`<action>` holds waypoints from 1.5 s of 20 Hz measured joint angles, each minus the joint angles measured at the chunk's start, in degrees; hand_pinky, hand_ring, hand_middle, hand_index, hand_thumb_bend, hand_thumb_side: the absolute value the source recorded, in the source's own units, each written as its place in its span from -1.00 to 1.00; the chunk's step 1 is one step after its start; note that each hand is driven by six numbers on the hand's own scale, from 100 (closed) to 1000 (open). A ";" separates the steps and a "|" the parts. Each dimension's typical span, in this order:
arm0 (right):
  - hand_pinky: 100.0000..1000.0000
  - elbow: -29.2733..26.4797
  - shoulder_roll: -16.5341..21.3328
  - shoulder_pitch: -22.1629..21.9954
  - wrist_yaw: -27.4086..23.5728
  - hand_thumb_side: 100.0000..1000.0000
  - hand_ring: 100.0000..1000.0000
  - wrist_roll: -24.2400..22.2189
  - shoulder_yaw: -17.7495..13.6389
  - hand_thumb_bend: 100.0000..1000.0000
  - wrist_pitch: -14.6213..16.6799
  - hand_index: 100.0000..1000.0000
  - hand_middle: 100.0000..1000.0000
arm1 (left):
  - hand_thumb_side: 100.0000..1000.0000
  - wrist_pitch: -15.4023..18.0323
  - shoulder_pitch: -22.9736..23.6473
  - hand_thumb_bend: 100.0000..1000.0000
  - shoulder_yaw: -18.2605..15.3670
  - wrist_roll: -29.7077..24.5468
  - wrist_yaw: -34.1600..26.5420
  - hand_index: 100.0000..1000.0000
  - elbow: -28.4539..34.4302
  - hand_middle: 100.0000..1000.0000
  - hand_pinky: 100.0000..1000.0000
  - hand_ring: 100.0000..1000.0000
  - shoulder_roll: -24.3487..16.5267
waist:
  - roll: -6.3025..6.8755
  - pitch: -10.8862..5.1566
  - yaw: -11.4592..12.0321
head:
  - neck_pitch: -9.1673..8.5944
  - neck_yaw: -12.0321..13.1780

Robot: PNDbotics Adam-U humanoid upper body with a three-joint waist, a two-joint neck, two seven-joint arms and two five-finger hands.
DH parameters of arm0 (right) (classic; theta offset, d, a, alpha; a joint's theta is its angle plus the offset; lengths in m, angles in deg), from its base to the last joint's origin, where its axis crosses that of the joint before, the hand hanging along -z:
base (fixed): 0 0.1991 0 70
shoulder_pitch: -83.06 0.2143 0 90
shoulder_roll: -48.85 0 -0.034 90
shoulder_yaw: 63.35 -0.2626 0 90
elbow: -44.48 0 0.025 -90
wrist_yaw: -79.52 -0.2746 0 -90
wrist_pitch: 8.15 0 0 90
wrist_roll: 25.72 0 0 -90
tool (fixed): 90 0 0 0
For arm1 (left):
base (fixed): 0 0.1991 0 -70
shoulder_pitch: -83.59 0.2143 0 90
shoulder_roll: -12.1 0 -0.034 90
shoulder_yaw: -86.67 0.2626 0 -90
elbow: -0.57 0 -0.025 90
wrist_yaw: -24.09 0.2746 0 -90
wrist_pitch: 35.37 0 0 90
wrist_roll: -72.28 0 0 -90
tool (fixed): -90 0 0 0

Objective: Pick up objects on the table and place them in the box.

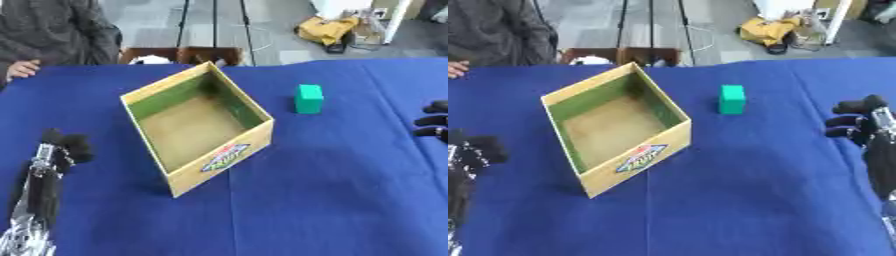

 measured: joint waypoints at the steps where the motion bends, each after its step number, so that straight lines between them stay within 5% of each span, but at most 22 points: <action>1: 0.06 0.29 1.37 1.21 0.15 0.44 0.13 -0.32 0.23 -1.00 0.14 0.29 0.18 | 1.00 -0.01 0.00 -0.32 0.00 -0.02 0.00 0.30 -0.01 0.03 0.27 0.12 0.00 | -0.12 -0.04 0.22 | 0.00 0.00; 8: 0.15 10.14 12.21 15.71 3.17 0.10 0.28 -6.10 3.66 -1.00 0.91 0.50 0.39 | 1.00 -0.07 0.02 -0.32 0.28 -0.48 0.00 0.30 -0.31 0.02 0.27 0.12 0.00 | -0.38 -0.55 2.08 | 0.00 -0.62; 9: 0.20 12.63 13.37 18.25 4.74 -0.09 0.38 -7.91 4.44 -1.00 1.08 0.56 0.46 | 1.00 -0.05 0.02 -0.33 0.42 -0.62 0.00 0.30 -0.31 0.02 0.27 0.12 -0.01 | -0.47 -0.59 2.52 | 0.00 -0.85; 15: 0.36 30.74 15.12 32.18 23.36 -0.67 0.59 -20.15 7.52 -0.90 5.50 0.66 0.61 | 1.00 0.00 -0.06 -0.32 1.28 -1.49 0.02 0.30 -0.32 0.02 0.27 0.12 -0.09 | -1.34 -0.36 5.30 | -0.03 -2.15; 22: 0.43 45.54 12.84 39.70 44.36 -0.82 0.68 -25.00 6.83 -0.78 12.28 0.68 0.66 | 1.00 0.05 -1.20 -0.32 2.33 -2.52 0.13 0.30 -0.32 0.02 0.27 0.12 -0.57 | -2.77 0.67 9.78 | -1.09 -4.04; 30: 0.59 51.69 11.29 41.10 57.42 -0.67 0.84 -23.01 5.66 -0.44 15.74 0.76 0.78 | 1.00 0.05 -1.79 -0.32 2.86 -3.05 0.12 0.30 -0.30 0.02 0.27 0.12 -0.57 | -2.80 1.39 11.71 | -1.51 -4.93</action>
